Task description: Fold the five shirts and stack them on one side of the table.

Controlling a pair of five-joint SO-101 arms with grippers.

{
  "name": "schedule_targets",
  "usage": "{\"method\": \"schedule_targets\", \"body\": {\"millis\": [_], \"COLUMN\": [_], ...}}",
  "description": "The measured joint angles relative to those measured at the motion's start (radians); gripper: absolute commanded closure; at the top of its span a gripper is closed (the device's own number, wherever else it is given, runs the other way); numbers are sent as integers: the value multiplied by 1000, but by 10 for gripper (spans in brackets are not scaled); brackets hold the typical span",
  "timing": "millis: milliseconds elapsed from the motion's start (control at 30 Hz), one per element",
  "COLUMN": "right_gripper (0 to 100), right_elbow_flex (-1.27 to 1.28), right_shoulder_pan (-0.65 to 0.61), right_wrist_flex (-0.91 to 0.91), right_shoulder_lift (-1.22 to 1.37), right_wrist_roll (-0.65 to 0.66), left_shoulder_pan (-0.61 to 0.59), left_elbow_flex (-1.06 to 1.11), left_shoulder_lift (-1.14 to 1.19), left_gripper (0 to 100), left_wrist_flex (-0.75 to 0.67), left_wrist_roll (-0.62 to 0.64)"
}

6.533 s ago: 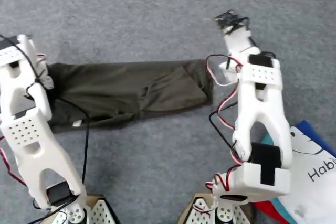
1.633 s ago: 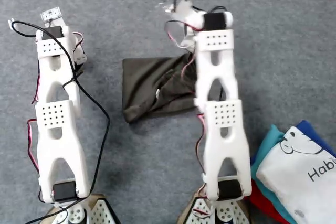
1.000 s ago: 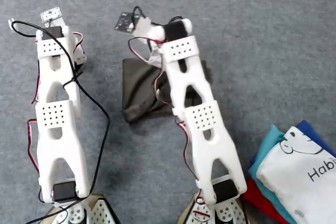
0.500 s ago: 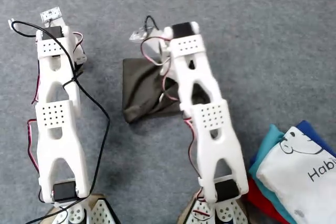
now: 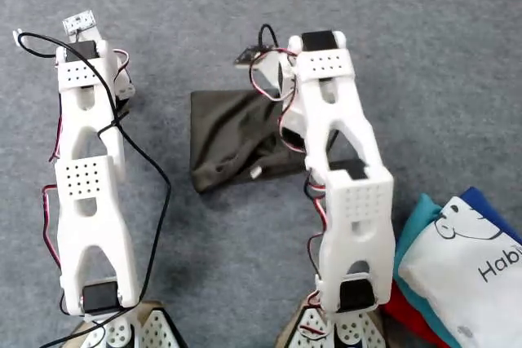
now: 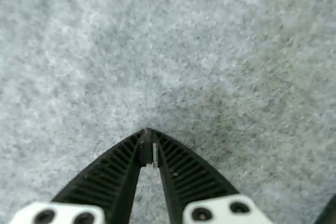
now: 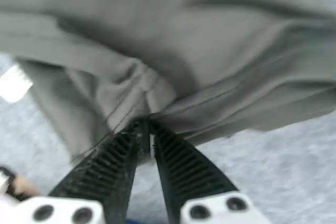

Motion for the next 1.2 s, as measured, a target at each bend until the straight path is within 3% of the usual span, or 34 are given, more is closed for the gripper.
{"method": "schedule_targets", "body": {"millis": [367,500,633,833,1033,1200], "right_gripper": [993,993,993,993,993,994], "right_elbow_flex": [457,445,381,250,123,112], "right_shoulder_pan": [101,77,-43,-164,-173,-170], "right_wrist_flex": [-130,-199,-319,-420,-384,-241], "right_shoulder_lift": [-327,-390,-385,-212,-38,-29], "right_wrist_roll": [72,69,60,38,-5,-14], "left_shoulder_pan": [0,0,0,0,0,0], "left_elbow_flex": [0,0,0,0,0,0], "left_shoulder_lift": [0,0,0,0,0,0], "left_gripper": [981,981,981,981,981,981], "left_wrist_flex": [-2,-2,-2,-2,-2,-2], "left_wrist_roll": [0,0,0,0,0,0]}}
